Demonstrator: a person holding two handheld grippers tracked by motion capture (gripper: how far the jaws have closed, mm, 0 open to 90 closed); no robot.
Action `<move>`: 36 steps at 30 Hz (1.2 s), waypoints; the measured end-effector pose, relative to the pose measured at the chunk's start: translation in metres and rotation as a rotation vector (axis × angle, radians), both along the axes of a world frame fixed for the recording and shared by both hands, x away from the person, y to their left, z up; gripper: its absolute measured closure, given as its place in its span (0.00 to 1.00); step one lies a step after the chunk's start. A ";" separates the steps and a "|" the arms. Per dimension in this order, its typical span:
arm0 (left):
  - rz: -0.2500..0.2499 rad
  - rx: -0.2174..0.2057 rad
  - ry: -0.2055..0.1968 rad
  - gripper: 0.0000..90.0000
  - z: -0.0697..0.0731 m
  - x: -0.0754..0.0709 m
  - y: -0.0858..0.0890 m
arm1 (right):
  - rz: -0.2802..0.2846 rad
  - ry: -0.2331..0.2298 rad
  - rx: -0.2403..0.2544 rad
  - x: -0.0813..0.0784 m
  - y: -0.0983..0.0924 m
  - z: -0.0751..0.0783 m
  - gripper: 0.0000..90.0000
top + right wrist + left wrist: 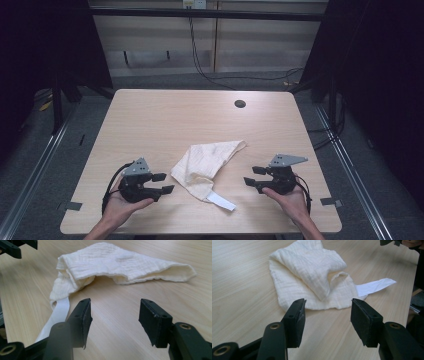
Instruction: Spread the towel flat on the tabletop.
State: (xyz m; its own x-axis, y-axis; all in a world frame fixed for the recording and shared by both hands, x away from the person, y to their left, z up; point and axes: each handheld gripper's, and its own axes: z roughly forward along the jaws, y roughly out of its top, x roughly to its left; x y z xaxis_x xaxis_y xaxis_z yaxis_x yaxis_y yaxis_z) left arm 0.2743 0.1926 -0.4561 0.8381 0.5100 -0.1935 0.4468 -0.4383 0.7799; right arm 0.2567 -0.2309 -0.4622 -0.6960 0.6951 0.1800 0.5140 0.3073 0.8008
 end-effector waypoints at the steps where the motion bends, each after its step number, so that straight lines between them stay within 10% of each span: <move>1: 0.005 -0.001 0.004 0.51 -0.001 0.001 0.000 | 0.007 -0.006 -0.002 0.002 0.002 0.002 0.49; 18: 0.062 0.003 -0.038 0.70 0.019 0.047 -0.007 | 0.118 -0.034 -0.053 0.052 0.030 0.042 0.51; 28: 0.091 -0.025 -0.011 0.58 0.014 0.056 -0.009 | 0.126 0.020 -0.012 0.087 0.046 0.014 0.48; 36: 0.021 0.064 0.027 0.49 -0.009 0.051 -0.034 | 0.123 0.075 -0.016 0.111 0.055 -0.009 0.45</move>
State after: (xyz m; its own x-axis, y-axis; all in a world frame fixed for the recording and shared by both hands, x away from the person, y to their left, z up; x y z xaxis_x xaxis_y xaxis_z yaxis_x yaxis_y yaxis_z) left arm 0.3252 0.1585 -0.4651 0.8218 0.5397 -0.1829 0.4774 -0.4769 0.7380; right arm 0.3675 -0.1757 -0.4714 -0.7612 0.6085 0.2242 0.5296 0.3839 0.7564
